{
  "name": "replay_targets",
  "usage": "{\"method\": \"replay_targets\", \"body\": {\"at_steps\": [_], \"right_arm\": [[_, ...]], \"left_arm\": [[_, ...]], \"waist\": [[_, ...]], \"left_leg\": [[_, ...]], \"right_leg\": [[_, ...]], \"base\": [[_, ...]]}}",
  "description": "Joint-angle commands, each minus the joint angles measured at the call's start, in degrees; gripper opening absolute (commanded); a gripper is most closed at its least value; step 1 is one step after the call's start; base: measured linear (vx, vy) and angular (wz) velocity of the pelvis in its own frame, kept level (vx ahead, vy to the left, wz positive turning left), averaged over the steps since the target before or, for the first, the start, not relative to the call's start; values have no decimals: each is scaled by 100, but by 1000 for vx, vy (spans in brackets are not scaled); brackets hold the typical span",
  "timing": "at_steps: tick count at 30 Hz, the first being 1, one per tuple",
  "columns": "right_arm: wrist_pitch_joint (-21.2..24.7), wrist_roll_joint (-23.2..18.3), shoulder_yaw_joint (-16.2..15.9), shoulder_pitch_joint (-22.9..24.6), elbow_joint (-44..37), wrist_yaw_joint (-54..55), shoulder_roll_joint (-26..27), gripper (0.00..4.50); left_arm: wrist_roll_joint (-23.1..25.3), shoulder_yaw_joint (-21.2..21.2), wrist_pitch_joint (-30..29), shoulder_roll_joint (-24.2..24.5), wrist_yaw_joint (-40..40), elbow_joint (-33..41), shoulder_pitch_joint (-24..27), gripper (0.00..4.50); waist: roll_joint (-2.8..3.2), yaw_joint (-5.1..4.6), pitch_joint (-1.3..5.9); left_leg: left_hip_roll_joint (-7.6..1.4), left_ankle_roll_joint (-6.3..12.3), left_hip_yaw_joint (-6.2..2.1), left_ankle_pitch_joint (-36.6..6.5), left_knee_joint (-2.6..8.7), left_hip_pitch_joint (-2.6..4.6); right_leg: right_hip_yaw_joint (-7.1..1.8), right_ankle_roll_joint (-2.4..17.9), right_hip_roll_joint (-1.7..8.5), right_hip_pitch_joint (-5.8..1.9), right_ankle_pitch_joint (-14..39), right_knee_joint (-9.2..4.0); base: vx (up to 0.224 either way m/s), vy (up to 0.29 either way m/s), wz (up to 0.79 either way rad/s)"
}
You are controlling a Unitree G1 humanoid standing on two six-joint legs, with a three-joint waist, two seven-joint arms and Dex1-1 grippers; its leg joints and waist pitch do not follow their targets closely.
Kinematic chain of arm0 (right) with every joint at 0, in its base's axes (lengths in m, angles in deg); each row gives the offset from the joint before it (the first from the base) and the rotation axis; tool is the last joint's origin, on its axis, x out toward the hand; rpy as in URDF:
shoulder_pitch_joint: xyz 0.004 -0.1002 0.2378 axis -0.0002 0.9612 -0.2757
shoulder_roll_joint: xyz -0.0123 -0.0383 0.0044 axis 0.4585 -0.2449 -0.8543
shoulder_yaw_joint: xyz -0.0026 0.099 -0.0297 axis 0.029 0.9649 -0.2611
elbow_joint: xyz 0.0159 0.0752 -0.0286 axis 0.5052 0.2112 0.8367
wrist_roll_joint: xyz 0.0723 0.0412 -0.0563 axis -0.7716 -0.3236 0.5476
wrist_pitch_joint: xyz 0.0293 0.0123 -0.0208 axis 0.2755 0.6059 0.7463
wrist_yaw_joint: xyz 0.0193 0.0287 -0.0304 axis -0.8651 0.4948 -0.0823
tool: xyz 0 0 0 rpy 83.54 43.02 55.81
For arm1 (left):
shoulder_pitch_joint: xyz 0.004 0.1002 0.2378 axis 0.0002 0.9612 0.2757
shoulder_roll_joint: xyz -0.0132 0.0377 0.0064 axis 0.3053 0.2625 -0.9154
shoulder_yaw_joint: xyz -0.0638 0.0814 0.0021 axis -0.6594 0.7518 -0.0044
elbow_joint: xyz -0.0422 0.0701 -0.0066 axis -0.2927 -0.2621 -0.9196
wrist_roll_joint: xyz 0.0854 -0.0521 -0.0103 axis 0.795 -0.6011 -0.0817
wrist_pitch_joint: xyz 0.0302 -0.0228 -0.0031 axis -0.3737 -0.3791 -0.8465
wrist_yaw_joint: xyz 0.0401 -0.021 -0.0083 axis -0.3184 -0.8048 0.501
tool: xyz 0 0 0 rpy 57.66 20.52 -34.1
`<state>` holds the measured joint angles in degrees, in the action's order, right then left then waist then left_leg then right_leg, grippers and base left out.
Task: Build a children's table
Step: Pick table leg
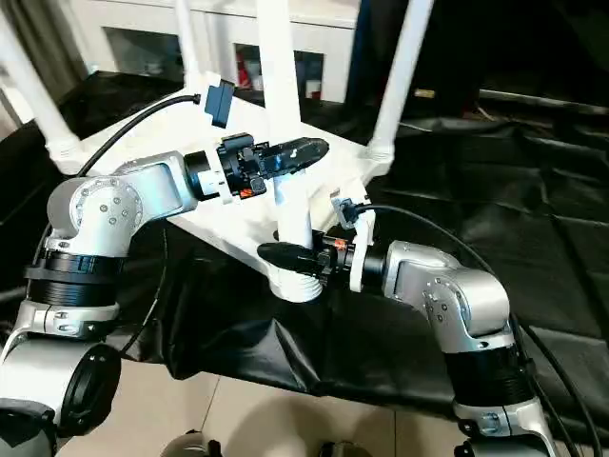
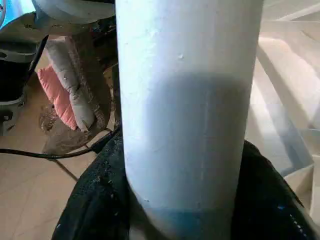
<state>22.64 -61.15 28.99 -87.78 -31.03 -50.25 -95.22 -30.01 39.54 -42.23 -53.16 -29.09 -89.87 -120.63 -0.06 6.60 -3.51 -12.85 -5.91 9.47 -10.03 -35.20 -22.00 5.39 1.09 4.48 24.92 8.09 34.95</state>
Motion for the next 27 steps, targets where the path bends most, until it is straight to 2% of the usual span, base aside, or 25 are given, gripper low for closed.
{"method": "replay_targets", "body": {"at_steps": [1,2,3,7,8,9,10,13,15,20,25,26,27], "right_arm": [[128,9,144,-42,213,213,-84,199],[133,5,148,-48,215,219,-85,198],[124,16,152,-53,215,257,-63,198],[87,77,168,-71,213,410,38,197],[84,85,179,-75,210,482,99,196],[84,85,179,-75,210,482,99,196],[83,90,183,-75,201,529,137,196],[67,123,169,-73,208,599,184,196],[32,172,132,-70,217,683,231,196],[3,178,105,-105,248,774,263,196],[-193,294,70,-146,276,791,279,196],[-273,330,60,-153,281,786,289,252],[-276,289,60,-171,290,704,284,266]], "left_arm": [[-91,-23,40,36,-52,87,-127,185],[5,-6,117,29,22,62,-128,220],[157,25,198,13,185,2,-131,241],[541,180,230,-53,713,43,-56,261],[597,179,166,-157,958,124,15,290],[597,179,166,-157,958,124,15,290],[619,178,128,-243,1113,201,76,243],[653,149,134,-372,1328,266,144,234],[687,87,207,-557,1598,311,207,202],[644,5,208,-696,1764,367,225,186],[647,-91,297,-689,1844,368,192,186],[644,-101,312,-684,1858,393,193,186],[641,-73,341,-657,1800,436,194,186]], "waist": [[-80,20,499],[-104,18,498],[-97,21,494],[-115,13,488],[-115,14,484],[-111,12,483],[-122,11,485],[-137,17,488],[-154,17,488],[-178,12,481],[-195,15,483],[-187,12,479],[-206,9,481]], "left_leg": [[64,152,68,-658,351,24],[60,154,68,-647,355,23],[60,159,68,-647,357,24],[67,112,72,-692,360,23],[70,99,73,-730,361,30],[64,83,73,-731,358,19],[73,97,77,-712,355,17],[68,117,73,-673,353,6],[56,115,67,-650,354,-3],[78,133,75,-728,351,9],[77,131,71,-706,353,-1],[73,116,69,-740,357,8],[74,118,72,-740,353,6]], "right_leg": [[-203,460,255,-439,1947,-461],[-204,472,253,-441,1912,-455],[-203,486,252,-438,1901,-452],[-201,415,258,-443,2009,-474],[-198,358,261,-437,2128,-490],[-199,359,264,-446,2135,-476],[-194,312,259,-439,2189,-497],[-191,296,260,-436,2178,-492],[-192,289,266,-437,2155,-485],[-175,128,253,-417,2378,-532],[-171,94,256,-415,2346,-530],[-170,94,259,-409,2377,-536],[-173,90,256,-408,2367,-536]], "base": [[0,0,0],[0,0,0],[0,0,0],[0,0,0],[0,0,0],[0,0,0],[0,0,0],[0,0,0],[0,0,0],[0,0,0],[0,0,0],[0,0,0],[0,0,0]]}}
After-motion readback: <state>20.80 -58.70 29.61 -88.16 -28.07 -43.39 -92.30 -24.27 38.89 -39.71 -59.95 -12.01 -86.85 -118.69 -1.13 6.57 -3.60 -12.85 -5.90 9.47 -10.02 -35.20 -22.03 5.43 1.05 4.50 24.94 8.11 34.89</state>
